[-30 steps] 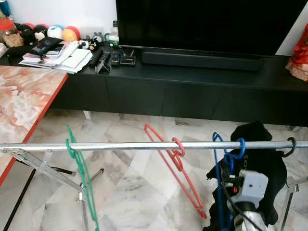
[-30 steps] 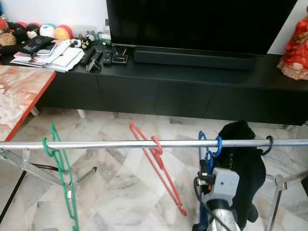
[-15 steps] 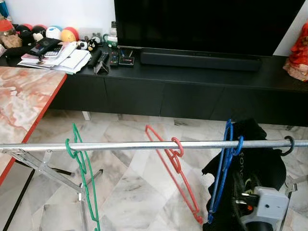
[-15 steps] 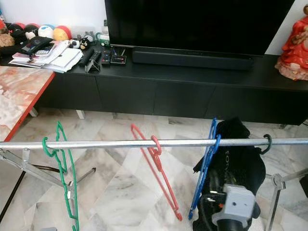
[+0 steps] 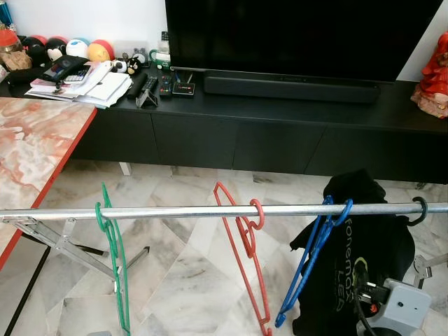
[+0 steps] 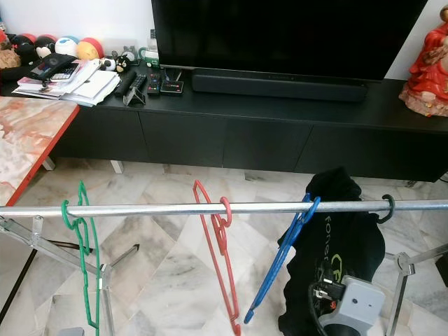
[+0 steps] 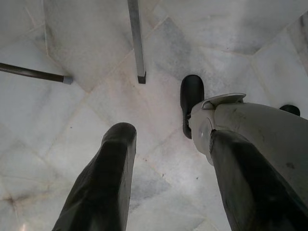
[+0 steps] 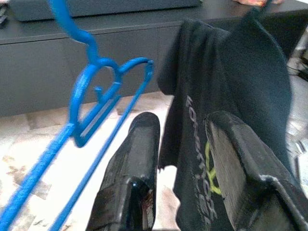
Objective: Hang hanger
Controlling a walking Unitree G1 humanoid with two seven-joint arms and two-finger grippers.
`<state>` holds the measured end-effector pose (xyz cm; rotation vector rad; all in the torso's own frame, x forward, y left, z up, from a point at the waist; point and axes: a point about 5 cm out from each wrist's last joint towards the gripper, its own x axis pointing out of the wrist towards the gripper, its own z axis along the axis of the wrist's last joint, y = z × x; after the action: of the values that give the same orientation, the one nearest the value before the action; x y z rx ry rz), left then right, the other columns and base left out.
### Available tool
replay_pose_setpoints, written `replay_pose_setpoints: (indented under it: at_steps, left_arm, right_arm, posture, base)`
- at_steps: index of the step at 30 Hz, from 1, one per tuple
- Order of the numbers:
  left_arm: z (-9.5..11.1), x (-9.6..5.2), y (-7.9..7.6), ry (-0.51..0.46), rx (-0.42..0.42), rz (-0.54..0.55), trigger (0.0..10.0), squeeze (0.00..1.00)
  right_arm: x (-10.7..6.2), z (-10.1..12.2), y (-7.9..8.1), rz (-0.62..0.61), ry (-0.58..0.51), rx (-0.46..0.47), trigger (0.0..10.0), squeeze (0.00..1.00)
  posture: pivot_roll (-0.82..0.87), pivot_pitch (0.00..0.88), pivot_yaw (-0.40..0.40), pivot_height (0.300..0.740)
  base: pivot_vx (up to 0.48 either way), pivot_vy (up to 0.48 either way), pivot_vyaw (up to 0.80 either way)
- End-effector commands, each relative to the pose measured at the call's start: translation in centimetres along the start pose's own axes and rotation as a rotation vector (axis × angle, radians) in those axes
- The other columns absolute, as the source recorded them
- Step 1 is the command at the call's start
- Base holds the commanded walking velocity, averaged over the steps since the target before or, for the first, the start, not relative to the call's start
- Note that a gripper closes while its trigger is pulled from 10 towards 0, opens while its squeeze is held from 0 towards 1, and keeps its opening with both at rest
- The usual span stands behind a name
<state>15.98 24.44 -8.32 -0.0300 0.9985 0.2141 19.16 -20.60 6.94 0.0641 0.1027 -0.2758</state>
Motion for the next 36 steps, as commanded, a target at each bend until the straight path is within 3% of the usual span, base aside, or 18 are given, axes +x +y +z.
replay_pose_setpoints:
  at_steps: [1, 11, 36]
  left_arm:
    - [-1.0, -0.1, 0.0, 0.026, -0.014, 0.003, 10.0, 0.0]
    - [-0.8, -0.1, 0.2, 0.019, -0.023, 0.011, 10.0, 0.0]
    - [-0.7, -0.1, 0.0, 0.013, -0.025, 0.004, 10.0, 0.0]
  right_arm:
    - [0.1, 0.2, 0.0, 0.01, -0.002, -0.015, 10.0, 0.0]
    - [1.0, 0.4, 0.7, 0.043, -0.003, -0.007, 10.0, 0.0]
    - [1.6, 0.2, 1.5, 0.06, 0.002, 0.004, 10.0, 0.0]
  posture:
    - [-0.03, 0.144, -0.055, 0.74]
    - [-0.01, 0.144, -0.058, 0.74]
    - [-0.03, 0.145, -0.059, 0.74]
  base:
    - [0.0, 0.0, 0.0]
    - [0.0, 0.0, 0.0]
    - [-0.284, 0.0, 0.0]
